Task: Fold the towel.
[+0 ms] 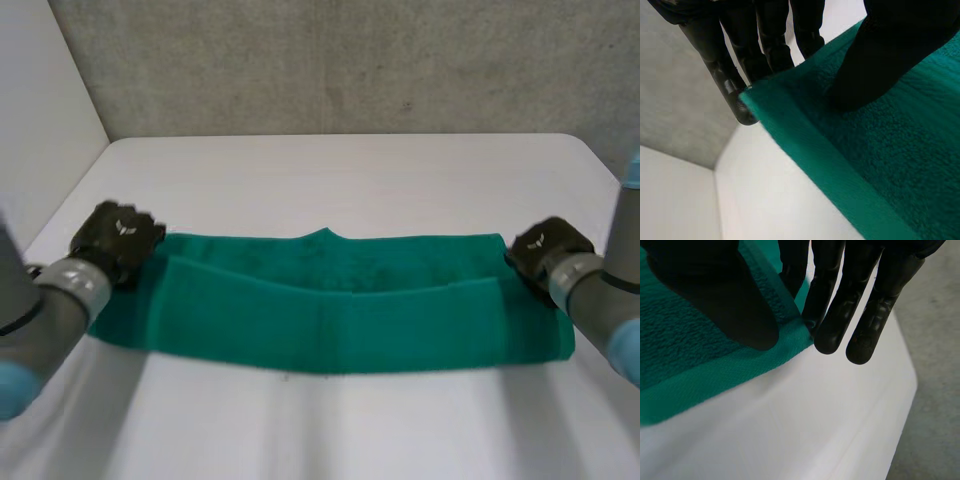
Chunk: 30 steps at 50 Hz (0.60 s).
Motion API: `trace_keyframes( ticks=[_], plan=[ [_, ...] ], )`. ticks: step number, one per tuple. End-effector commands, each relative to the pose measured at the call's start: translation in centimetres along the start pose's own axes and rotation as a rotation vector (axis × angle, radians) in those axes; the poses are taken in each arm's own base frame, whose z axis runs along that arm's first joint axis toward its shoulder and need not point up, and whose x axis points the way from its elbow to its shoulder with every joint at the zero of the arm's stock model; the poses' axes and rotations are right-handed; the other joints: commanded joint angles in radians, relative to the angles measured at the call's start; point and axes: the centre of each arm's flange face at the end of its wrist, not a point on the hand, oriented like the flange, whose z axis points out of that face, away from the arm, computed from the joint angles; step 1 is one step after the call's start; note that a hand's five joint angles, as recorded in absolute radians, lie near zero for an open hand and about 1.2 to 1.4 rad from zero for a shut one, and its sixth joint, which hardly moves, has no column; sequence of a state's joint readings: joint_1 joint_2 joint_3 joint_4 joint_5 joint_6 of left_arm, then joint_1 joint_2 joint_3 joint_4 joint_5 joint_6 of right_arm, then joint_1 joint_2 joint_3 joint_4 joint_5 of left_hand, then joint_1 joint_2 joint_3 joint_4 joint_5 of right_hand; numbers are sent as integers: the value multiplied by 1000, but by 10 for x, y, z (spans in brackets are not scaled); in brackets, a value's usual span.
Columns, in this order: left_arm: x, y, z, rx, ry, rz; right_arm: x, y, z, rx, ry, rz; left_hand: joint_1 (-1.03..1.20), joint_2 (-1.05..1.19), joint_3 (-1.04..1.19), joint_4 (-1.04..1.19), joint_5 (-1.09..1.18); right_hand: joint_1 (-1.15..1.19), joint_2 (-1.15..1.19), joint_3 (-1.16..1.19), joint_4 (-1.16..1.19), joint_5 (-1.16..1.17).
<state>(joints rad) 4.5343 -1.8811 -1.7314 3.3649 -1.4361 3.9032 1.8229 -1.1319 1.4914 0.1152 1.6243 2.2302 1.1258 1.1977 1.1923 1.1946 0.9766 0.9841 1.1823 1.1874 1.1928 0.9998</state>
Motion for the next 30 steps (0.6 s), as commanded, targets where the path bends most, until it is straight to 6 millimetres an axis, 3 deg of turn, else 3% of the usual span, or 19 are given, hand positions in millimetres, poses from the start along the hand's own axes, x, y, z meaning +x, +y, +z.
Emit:
trace_keyframes(
  ticks=[1,2,4,7,14,15,16,18,23,27,29,30],
  plan=[
    [5,-1,56,50,-129,12,4,-8,39,23,91,25,270,199,204,202,245,412,214,209,203,222],
    [7,-1,62,51,-137,14,4,-11,53,33,124,25,270,199,204,202,245,412,214,209,203,222],
    [13,2,78,40,-155,17,4,-12,59,36,134,25,270,199,204,202,245,412,214,209,203,222],
    [21,9,98,20,-177,17,1,-13,84,55,173,23,270,199,204,202,245,412,214,209,203,222],
    [34,18,110,27,-165,15,-5,-12,108,78,200,24,270,199,204,202,245,412,214,209,203,222],
    [36,17,110,35,-164,16,-5,-12,110,78,205,26,24,-48,-43,-45,-2,62,-137,-142,-147,-129],
    [39,16,110,43,-161,17,-5,-12,113,81,217,37,-336,-408,-403,-405,-361,-810,-1008,-1013,-1018,-1000],
    [48,11,107,68,-155,25,-5,-13,115,78,238,48,-951,-1023,-1018,-1020,-977,-810,-1008,-1013,-1018,-1000],
    [49,-1,102,117,-174,21,8,-17,108,88,300,136,-951,-1023,-1018,-1020,-977,-810,-1008,-1013,-1018,-1000],
    [35,-16,87,150,-207,8,32,-27,84,129,334,229,-951,-1023,-1018,-1020,-977,-810,-1008,-1013,-1018,-1000],
    [33,-17,85,150,-209,6,39,-33,58,169,320,308,-951,-1023,-1018,-1020,-977,-810,-1008,-1013,-1018,-1000],
    [27,-20,75,145,-214,4,39,-33,58,169,320,309,-951,-1023,-1018,-1020,-977,-810,-1008,-1013,-1018,-1000]
  ],
)
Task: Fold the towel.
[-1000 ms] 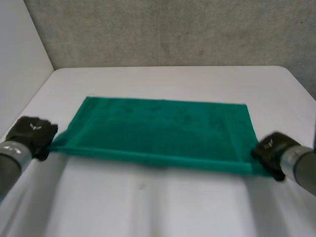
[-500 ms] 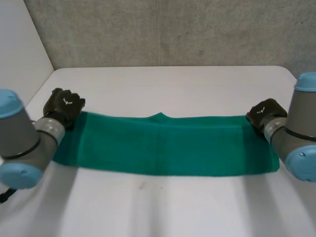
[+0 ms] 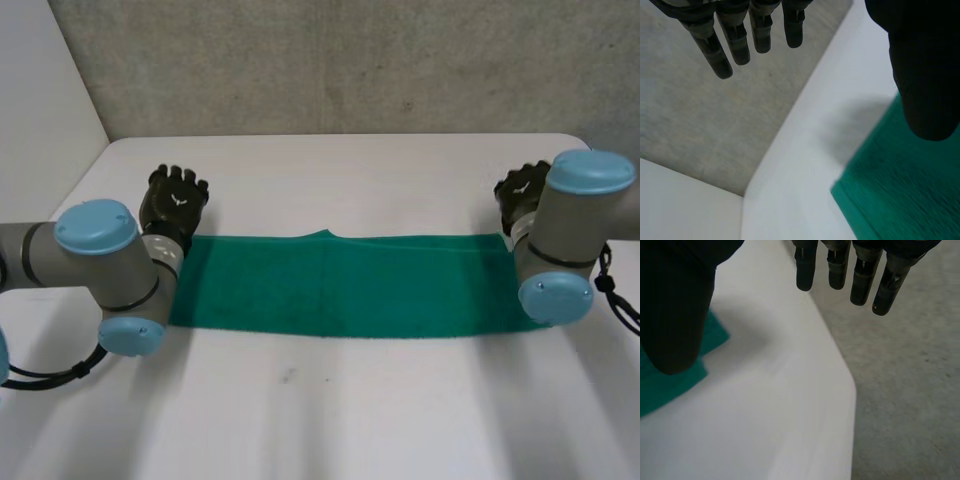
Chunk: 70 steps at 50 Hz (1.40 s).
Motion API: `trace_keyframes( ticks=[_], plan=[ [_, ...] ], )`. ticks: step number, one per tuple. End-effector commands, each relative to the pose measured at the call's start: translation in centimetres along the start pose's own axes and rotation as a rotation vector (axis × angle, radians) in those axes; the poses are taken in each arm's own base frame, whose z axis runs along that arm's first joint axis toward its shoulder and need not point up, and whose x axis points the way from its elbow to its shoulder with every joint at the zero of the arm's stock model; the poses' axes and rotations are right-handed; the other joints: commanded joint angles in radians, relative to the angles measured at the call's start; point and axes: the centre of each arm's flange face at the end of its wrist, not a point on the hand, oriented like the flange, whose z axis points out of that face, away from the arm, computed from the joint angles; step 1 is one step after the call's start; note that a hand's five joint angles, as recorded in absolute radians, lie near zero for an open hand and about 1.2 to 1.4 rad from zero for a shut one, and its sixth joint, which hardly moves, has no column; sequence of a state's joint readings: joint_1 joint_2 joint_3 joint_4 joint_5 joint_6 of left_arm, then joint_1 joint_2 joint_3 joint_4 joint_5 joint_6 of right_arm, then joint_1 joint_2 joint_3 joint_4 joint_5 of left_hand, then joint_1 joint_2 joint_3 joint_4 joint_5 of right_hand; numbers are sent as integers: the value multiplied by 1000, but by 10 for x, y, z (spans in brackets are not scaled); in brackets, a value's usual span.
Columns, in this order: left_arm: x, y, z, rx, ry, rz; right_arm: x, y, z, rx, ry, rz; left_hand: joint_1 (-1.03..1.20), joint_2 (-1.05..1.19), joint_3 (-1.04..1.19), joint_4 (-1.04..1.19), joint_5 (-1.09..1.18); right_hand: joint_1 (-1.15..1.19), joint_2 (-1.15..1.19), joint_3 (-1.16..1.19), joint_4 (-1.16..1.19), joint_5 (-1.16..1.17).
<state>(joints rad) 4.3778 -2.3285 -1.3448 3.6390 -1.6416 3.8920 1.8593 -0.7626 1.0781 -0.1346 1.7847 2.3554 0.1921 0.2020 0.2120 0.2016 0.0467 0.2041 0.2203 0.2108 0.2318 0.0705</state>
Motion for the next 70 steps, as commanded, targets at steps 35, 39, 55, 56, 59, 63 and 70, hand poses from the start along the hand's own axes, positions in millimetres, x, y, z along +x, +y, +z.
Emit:
trace_keyframes(
  ticks=[35,39,55,56,59,63,70],
  plan=[
    [-28,-16,-73,-29,11,-171,32,88,-63,-206,-217,349,-18,-27,-37,-27,-47,1192,1176,1185,1164,1151],
    [-28,-16,-74,-31,12,-172,47,88,-54,-205,-154,264,-18,-27,-37,-27,-47,1192,1176,1185,1164,1151],
    [-35,-12,-81,-51,3,-173,55,-27,-70,152,-78,58,-18,-27,-37,-27,-47,1192,1176,1185,1164,1151],
    [-35,-12,-81,-51,3,-173,47,-39,-76,199,-114,72,-18,-27,-37,-27,-47,1192,1176,1185,1164,1151],
    [-37,-11,-81,-56,-3,-174,32,-60,-89,287,-185,97,-18,-27,-37,-27,-47,1192,1176,1185,1164,1151],
    [-41,-12,-81,-53,-17,-175,-6,-110,-123,499,-356,143,-18,-27,-37,-27,-47,1192,1176,1185,1164,1151],
    [-55,-18,-83,-35,-54,-193,-117,-162,-190,739,-650,138,-18,-27,-37,-27,-47,1192,1176,1185,1164,1151]
  ],
)
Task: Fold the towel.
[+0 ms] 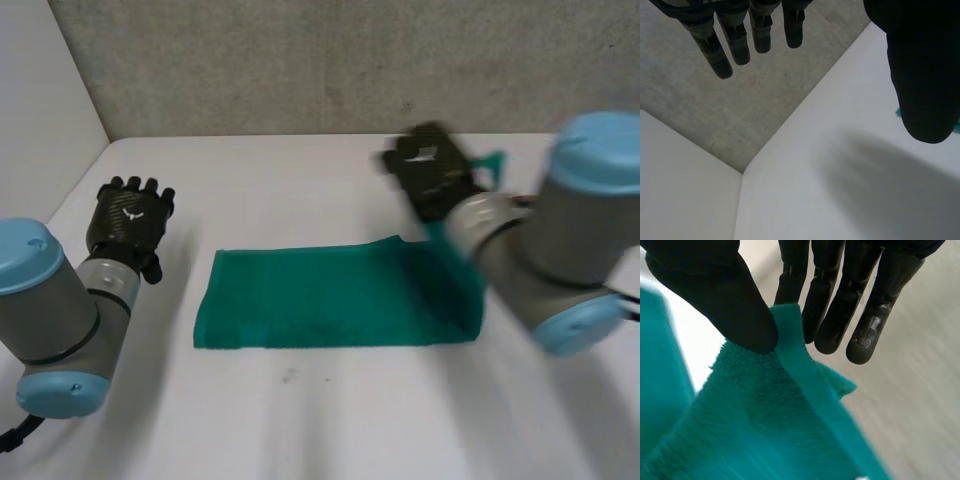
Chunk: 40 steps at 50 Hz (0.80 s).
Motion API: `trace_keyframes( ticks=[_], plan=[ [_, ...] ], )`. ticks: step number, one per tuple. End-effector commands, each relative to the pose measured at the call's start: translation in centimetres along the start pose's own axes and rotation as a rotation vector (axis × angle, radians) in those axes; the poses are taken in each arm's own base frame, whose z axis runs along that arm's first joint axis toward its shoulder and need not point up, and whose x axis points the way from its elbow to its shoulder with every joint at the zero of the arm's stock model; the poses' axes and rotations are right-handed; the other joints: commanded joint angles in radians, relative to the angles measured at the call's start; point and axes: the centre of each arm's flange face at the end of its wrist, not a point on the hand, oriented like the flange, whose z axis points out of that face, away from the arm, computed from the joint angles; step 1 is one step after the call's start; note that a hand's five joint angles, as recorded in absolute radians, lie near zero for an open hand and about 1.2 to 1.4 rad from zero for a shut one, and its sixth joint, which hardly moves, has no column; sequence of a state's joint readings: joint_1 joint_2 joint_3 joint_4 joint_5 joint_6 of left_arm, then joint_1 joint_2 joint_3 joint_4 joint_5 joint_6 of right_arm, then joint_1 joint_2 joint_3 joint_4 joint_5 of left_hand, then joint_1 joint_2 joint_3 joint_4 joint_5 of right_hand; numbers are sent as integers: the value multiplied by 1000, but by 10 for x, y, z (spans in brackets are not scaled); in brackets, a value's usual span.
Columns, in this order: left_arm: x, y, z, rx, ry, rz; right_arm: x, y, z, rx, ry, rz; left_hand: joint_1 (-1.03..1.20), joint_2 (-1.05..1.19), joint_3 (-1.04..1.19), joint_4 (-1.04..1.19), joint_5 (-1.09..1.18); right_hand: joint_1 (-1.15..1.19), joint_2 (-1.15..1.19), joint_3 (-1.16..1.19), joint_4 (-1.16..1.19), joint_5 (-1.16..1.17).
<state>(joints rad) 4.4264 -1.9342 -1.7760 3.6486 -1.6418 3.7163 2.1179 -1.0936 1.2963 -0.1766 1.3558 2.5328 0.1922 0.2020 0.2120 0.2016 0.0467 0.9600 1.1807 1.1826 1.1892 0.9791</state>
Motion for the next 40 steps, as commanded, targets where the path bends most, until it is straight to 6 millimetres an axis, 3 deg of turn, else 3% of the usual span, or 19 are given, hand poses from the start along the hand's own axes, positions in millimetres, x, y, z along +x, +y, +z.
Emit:
trace_keyframes(
  ticks=[1,2,3,5,9,10,11,13,16,17,20,21,27,32,34,37,40],
  plan=[
    [-11,-8,-2,22,-32,-23,-119,-32,10,165,-272,27,-18,-27,-37,-27,-47,436,216,214,207,243],
    [-11,-8,-2,22,-32,-27,-119,-32,10,165,-272,27,-18,-27,-37,-27,-47,436,216,214,207,243],
    [-12,-9,-2,23,-33,-39,-148,-20,14,147,-328,30,-18,-27,-37,-27,-47,436,216,214,207,243],
    [-12,-9,-2,23,-33,-50,-170,-14,13,140,-369,30,-18,-27,-37,-27,-47,436,216,214,207,243],
    [-12,-10,-2,28,-31,-86,-197,0,13,112,-403,22,-18,-27,-37,-27,-47,436,216,214,207,243],
    [-11,-10,-2,29,-30,-96,-198,1,13,106,-402,22,-18,-27,-37,-27,-47,341,121,119,112,148],
    [-10,-11,-2,32,-28,-101,-198,2,13,98,-396,22,-18,-27,-37,-27,-47,99,-122,-123,-130,-94],
    [-9,-12,-3,34,-24,-107,-188,1,16,66,-339,26,-18,-27,-37,-27,-47,-481,-702,-704,-710,-675],
    [-4,-19,-4,58,-6,-136,-171,-2,17,23,-253,29,-18,-27,-37,-27,-47,-745,-966,-968,-974,-939],
    [-2,-22,-5,65,0,-144,-156,-10,16,6,-193,44,-18,-27,-37,-27,-47,-786,-1006,-1008,-1015,-979],
    [11,-40,-10,121,44,-172,-132,-19,10,-23,-121,96,-17,-27,-37,-26,-46,-786,-1006,-1008,-1015,-979],
    [14,-44,-11,135,55,-182,-114,-17,7,-52,-82,146,-17,-27,-37,-26,-46,-786,-1006,-1008,-1015,-979],
    [40,-61,-19,175,138,-246,-69,10,-8,-182,-24,319,-14,-24,-34,-23,-43,-786,-1006,-1008,-1015,-979],
    [68,-56,-24,142,219,-234,-62,45,-28,-350,-31,379,-8,-18,-28,-17,-37,-786,-1006,-1008,-1015,-979],
    [73,-52,-22,120,230,-228,-60,51,-31,-377,-28,382,4,-6,-16,-6,-25,-786,-1006,-1008,-1015,-979],
    [82,-38,-14,53,242,-211,-57,76,-44,-467,-15,396,18,9,-1,9,-11,-782,-1002,-1004,-1011,-975],
    [83,-30,-10,3,224,-199,-58,84,-47,-482,-11,398,21,12,2,12,-8,-702,-923,-925,-931,-896]
  ],
)
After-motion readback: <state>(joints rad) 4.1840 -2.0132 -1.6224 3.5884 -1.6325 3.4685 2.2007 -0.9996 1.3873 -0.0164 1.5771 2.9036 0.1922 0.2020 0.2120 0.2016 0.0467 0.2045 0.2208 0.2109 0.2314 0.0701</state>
